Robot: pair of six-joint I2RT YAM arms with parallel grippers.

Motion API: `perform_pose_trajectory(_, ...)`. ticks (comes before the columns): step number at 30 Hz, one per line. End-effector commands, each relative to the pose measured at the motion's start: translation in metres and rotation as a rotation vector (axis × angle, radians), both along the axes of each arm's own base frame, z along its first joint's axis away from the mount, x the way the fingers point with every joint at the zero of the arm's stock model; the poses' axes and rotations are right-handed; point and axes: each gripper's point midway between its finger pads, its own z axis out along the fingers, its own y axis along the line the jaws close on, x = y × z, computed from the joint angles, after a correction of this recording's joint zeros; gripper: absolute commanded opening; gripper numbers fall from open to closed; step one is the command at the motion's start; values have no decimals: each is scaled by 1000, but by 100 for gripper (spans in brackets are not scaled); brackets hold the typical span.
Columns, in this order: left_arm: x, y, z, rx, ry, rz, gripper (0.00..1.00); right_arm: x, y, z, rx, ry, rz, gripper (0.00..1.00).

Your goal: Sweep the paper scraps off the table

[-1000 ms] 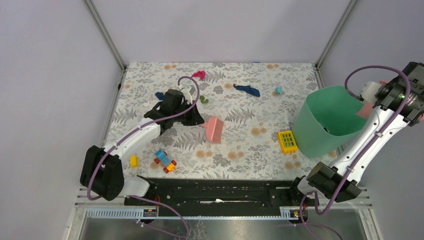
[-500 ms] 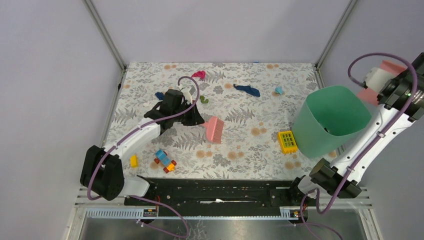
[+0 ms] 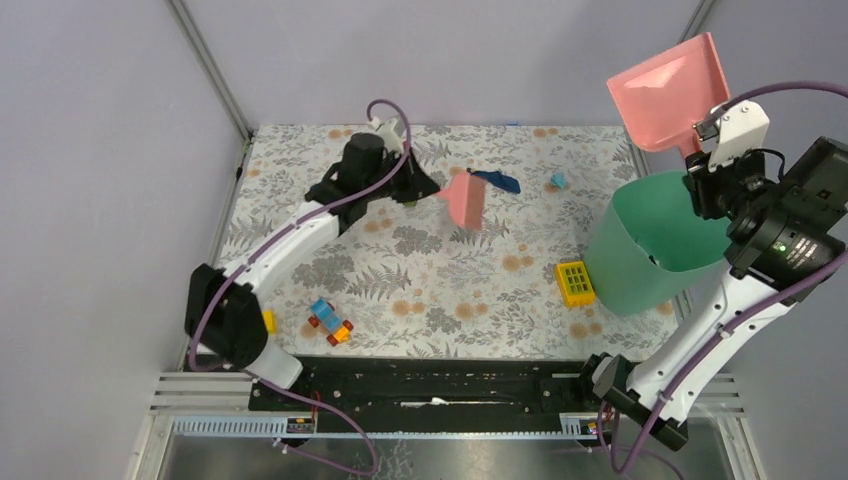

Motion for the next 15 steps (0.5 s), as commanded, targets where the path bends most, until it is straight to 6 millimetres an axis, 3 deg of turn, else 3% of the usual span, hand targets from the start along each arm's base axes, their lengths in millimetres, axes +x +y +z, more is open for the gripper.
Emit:
perform_pose_trajectory(1, 49, -55, 48, -165, -109, 42, 0, 30, 58, 12, 487, -109, 182, 0)
perform_pose_trajectory(4, 74, -95, 46, -235, -102, 32, 0, 52, 65, -13, 594, -20, 153, 0)
perform_pose_trajectory(10, 118, -167, 21, -418, -101, 8, 0, 94, 68, -68, 562, 128, 82, 0)
perform_pose_trajectory(13, 138, -193, 8, -521, -74, 32, 0, 108, 71, -91, 527, 166, 53, 0)
perform_pose_trajectory(15, 157, -203, -16, -563, -41, 94, 0, 117, 75, -102, 533, 176, 33, 0)
